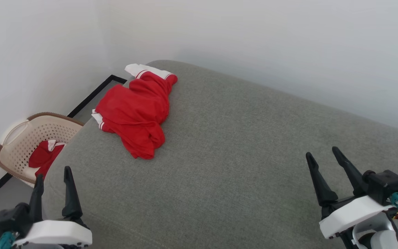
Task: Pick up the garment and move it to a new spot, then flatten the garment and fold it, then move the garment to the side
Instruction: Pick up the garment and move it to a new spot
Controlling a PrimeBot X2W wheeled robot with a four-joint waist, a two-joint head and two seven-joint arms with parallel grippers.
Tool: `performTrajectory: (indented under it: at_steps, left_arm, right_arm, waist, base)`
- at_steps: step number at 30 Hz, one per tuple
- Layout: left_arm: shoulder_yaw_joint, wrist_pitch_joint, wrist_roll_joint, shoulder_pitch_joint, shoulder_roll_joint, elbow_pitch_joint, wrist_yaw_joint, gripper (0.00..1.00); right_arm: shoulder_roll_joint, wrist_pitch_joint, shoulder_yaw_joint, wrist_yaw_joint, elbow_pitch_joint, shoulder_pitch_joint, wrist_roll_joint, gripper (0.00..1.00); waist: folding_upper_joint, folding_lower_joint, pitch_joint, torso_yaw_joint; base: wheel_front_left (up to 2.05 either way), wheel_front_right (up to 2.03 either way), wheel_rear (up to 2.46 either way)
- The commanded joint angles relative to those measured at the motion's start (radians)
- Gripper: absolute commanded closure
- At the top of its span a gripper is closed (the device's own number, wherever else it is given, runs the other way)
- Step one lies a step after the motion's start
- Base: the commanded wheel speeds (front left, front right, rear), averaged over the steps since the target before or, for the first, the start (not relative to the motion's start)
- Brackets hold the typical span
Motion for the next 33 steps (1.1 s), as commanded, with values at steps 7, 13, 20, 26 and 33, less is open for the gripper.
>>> performTrajectory:
  at_steps: [7,13,20,26,33]
  left_arm:
    - [0.007,-0.001,-0.036,-0.104,0.005,0.071,-0.01,0.0]
    - [0.006,0.009,-0.061,-0.266,0.046,0.182,-0.039,0.0]
    - [0.022,0.016,-0.1,-0.514,0.118,0.4,-0.074,0.0]
    - [0.008,0.03,-0.102,-0.703,0.172,0.624,-0.087,0.0]
    - [0.01,0.131,-0.117,-0.893,0.212,0.899,-0.042,0.0]
  right_arm:
    - [-0.01,0.018,-0.029,0.0,-0.031,0.002,-0.005,0.0]
    - [-0.035,0.054,-0.04,0.0,-0.092,-0.027,-0.011,0.0]
    - [-0.091,0.088,-0.053,0.0,-0.182,-0.07,-0.001,0.0]
    - [-0.144,0.114,-0.067,0.0,-0.25,-0.115,0.014,0.0]
    - [-0.209,0.15,-0.086,0.0,-0.334,-0.157,0.035,0.0]
  waist:
    - [0.0,0.0,0.034,-0.008]
    - [0.0,0.0,0.114,-0.078]
    - [0.0,0.0,0.237,-0.165]
    - [0.0,0.0,0.346,-0.232]
    - [0.0,0.0,0.479,-0.3]
  base:
    - [0.0,0.0,0.0]
    - [0.0,0.0,0.0]
    - [0.0,0.0,0.0]
    - [0.0,0.0,0.0]
    - [0.0,0.0,0.0]
